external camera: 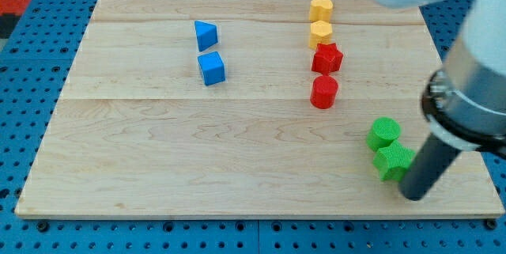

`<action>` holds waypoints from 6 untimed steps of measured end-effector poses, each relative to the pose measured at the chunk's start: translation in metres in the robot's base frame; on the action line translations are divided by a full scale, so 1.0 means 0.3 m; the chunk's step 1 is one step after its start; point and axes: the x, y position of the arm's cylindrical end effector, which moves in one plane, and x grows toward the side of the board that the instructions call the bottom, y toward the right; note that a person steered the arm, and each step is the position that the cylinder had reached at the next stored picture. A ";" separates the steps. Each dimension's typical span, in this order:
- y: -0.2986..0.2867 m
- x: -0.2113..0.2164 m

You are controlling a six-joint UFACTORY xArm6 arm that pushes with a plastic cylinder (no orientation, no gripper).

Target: Place the green star below the blue cube

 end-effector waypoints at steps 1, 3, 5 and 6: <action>0.089 -0.022; -0.583 -0.217; -0.452 -0.176; -0.528 -0.336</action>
